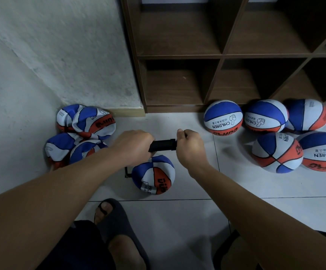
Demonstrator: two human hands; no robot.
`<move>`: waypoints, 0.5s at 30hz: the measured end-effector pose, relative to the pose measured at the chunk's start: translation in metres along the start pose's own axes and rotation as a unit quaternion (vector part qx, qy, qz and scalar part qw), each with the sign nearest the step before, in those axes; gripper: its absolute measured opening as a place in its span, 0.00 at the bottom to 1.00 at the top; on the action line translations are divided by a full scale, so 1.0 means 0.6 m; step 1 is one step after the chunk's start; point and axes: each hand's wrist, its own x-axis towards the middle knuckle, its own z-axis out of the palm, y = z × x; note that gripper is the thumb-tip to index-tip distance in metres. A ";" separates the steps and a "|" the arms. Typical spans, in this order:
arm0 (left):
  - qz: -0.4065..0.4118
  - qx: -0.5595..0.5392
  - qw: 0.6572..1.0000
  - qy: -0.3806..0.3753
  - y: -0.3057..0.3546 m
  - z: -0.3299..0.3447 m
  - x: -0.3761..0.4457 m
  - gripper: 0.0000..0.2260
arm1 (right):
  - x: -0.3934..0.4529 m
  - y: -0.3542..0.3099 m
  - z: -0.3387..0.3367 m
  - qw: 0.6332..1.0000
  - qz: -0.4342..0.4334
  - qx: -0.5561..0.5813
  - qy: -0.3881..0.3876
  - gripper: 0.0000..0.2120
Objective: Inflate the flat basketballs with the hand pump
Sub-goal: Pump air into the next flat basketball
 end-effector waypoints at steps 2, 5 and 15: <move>0.000 -0.007 1.000 0.002 -0.001 0.000 0.001 0.05 | 0.003 -0.003 -0.004 1.000 0.006 0.001 -0.007 0.20; 0.001 -0.022 1.000 -0.001 -0.001 0.002 0.003 0.08 | 0.007 -0.004 -0.015 1.000 0.012 -0.010 -0.027 0.20; -0.034 -0.040 0.999 0.004 -0.038 0.010 0.002 0.13 | 0.084 0.023 -0.128 0.997 0.070 -0.033 0.017 0.14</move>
